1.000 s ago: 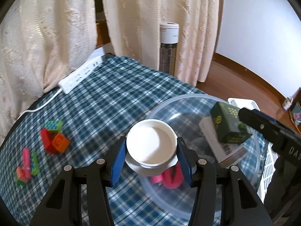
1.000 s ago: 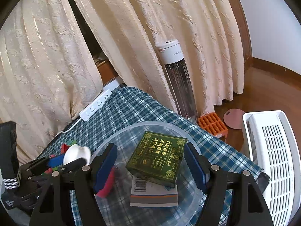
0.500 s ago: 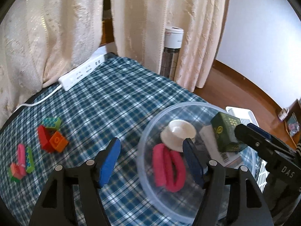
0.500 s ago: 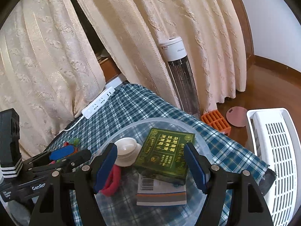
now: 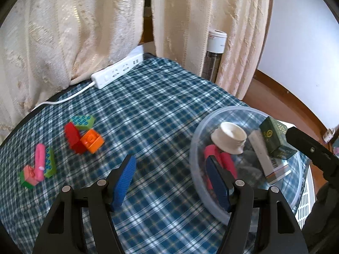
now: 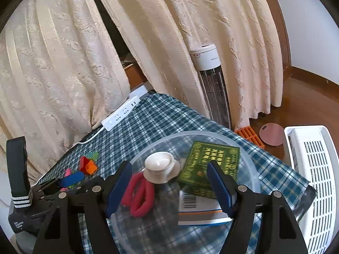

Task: Organize objects
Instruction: 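Release the white cup into the bowl with the left tool while the right tool withdraws, then move the left tool to the green and pink blocks and grasp them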

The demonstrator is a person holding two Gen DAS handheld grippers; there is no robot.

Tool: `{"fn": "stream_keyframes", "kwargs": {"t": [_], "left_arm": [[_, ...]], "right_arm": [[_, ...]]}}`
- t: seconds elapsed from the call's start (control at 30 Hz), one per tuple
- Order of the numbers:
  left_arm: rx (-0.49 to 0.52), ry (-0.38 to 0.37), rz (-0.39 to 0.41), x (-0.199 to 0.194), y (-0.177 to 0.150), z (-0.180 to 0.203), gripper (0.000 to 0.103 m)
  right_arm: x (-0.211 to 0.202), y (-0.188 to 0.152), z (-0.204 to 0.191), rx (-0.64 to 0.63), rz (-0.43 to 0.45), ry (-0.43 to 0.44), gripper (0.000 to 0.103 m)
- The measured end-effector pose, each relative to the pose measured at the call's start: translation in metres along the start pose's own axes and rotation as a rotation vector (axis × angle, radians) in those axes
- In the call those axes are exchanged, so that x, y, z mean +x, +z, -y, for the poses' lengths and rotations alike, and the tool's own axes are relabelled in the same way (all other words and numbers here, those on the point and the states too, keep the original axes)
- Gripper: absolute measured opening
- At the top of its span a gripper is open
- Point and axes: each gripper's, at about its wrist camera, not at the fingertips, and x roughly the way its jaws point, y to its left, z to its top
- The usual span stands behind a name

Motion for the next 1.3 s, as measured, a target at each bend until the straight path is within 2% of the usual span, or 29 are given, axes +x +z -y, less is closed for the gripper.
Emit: {"fn": "stream_keyframes", "kwargs": {"t": [0.4,0.83,1.3], "left_arm": [[-0.110,0.073,0.005,-0.017,-0.021,-0.062,0.070],[-0.258,0.196,0.008,-0.032,-0.047,-0.159,0.070],[-0.393,0.297,-0.025,-0.023,-0.064,-0.240,0.070]], "right_arm": [[0.012,-0.015,-0.052,-0.074,-0.047,0.057,0.077],[0.033,-0.036,-0.110,-0.152,-0.123,0.112,0.077],[0.061,-0.057,-0.156,-0.211,-0.204,0.142,0.077]]}}
